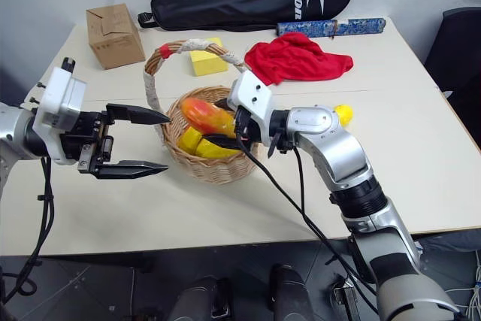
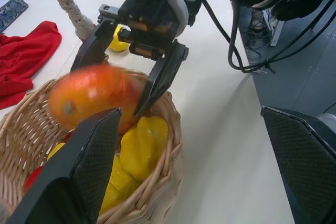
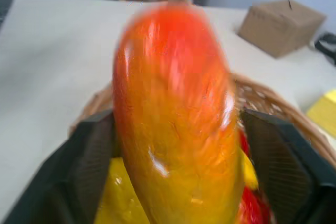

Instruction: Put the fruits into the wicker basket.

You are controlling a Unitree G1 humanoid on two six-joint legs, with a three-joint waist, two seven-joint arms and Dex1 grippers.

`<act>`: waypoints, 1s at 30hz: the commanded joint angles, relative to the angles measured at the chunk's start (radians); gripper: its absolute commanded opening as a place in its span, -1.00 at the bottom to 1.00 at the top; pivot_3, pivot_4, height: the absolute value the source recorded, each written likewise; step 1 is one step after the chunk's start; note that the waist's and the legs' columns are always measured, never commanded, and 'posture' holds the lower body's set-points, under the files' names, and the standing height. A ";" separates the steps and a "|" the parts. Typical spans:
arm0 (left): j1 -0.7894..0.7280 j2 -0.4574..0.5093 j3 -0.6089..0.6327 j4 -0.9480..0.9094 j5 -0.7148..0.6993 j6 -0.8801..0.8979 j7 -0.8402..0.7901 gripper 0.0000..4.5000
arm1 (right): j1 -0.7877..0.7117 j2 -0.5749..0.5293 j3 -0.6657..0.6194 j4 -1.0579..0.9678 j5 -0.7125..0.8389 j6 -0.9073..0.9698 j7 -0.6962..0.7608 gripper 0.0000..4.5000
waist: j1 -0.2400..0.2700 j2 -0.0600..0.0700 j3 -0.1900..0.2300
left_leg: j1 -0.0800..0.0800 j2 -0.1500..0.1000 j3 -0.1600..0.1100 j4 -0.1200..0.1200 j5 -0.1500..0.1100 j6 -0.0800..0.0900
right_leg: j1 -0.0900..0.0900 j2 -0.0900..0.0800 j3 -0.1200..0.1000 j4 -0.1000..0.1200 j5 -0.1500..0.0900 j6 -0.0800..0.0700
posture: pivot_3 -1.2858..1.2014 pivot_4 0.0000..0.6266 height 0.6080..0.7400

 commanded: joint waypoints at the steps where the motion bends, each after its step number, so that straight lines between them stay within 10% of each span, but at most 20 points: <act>1: -0.004 0.004 0.034 -0.019 -0.005 -0.014 0.004 1.00 | 0.004 -0.011 -0.095 -0.082 0.074 0.082 -0.007 0.99 | -0.001 0.000 0.000 | 0.000 0.000 0.000 0.000 0.000 0.000 | 0.000 0.000 0.000 0.000 0.000 0.000 | 0.03 -0.52 1.00; 7: 0.020 0.001 0.047 -0.029 -0.011 -0.015 0.010 1.00 | 0.078 -0.233 -0.406 -0.174 0.327 0.287 0.090 0.99 | 0.009 0.000 0.000 | 0.000 0.002 -0.001 0.000 0.000 -0.001 | 0.000 0.004 0.002 -0.001 0.000 0.000 | 0.03 -0.52 1.00; 14: 0.019 -0.016 0.040 -0.031 -0.007 -0.022 0.020 1.00 | 0.176 -0.383 -0.495 0.036 0.196 0.251 -0.027 0.99 | -0.002 -0.001 0.000 | 0.004 0.003 0.002 -0.001 -0.001 -0.001 | 0.002 0.005 0.006 -0.005 0.000 0.000 | 0.03 -0.52 1.00; 30: -0.019 -0.019 0.036 -0.039 -0.014 -0.008 0.034 1.00 | -0.044 -0.131 -0.386 0.818 -0.164 -0.267 -0.345 0.99 | -0.011 0.000 0.000 | 0.005 0.006 0.006 -0.001 -0.001 -0.005 | -0.001 0.009 0.011 -0.001 -0.001 -0.002 | 0.03 -0.52 1.00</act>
